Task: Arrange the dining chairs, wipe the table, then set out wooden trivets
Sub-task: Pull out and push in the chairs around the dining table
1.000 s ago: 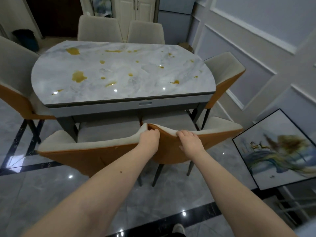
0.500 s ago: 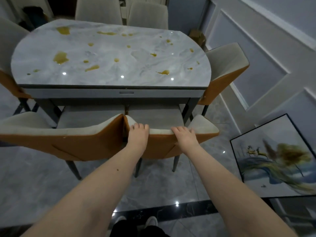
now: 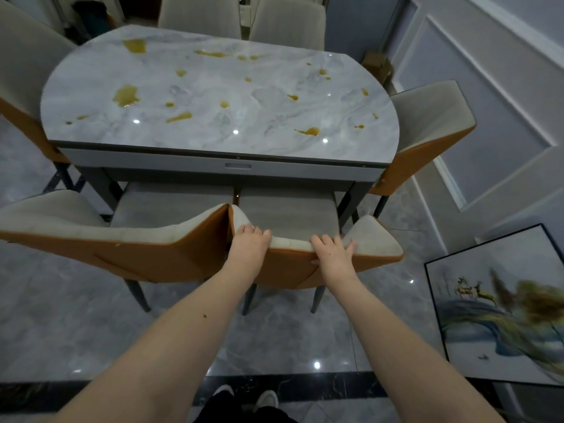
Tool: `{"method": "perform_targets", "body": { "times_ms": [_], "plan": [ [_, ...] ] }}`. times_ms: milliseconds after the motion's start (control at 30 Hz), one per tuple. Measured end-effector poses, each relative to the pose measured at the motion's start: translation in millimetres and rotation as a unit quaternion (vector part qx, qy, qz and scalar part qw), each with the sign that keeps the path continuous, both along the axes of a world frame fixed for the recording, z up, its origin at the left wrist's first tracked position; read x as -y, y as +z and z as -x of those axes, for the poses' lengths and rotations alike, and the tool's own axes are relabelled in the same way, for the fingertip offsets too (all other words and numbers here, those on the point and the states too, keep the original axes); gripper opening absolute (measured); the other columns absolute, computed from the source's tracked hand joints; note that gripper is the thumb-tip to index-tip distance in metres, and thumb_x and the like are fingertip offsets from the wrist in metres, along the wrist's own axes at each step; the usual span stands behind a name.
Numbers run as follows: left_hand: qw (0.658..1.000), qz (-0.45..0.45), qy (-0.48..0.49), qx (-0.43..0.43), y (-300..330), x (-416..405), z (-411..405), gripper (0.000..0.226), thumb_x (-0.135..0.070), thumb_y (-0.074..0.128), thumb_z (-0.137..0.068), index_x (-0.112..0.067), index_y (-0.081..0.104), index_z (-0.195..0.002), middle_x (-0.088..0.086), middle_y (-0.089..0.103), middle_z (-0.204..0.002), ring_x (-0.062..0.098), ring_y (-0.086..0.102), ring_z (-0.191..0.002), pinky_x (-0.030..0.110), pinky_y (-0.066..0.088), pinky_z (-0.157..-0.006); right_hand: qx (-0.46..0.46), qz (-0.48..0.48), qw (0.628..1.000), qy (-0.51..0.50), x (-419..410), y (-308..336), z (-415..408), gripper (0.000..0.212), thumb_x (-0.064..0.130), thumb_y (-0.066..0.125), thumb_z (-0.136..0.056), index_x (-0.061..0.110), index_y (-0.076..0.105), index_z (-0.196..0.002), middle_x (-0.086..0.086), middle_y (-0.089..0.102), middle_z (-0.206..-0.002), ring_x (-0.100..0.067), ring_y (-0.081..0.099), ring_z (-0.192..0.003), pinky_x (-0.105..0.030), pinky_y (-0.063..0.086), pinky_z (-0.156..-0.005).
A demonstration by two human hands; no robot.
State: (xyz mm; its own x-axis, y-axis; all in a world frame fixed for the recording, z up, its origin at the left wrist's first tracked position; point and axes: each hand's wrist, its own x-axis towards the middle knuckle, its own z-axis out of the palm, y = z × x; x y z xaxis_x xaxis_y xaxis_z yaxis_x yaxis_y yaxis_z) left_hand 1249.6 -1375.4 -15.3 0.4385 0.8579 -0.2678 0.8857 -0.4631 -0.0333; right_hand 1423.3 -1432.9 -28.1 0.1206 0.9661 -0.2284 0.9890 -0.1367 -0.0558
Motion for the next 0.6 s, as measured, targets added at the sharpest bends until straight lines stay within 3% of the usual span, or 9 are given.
{"method": "perform_targets", "body": {
  "times_ms": [600],
  "plan": [
    [1.000, -0.001, -0.017, 0.004, 2.0, 0.0, 4.1, 0.050, -0.006, 0.063, -0.083, -0.012, 0.042, -0.128, 0.011, 0.050, -0.129, 0.029, 0.042, -0.123, 0.037, 0.032, -0.107, 0.013, 0.013, 1.000, 0.011, -6.0, 0.3, -2.7, 0.035, 0.013, 0.050, -0.095, 0.023, 0.039, -0.127, -0.002, 0.046, -0.125, -0.026, 0.037, -0.120, -0.060, 0.018, -0.107]
  ]
}}
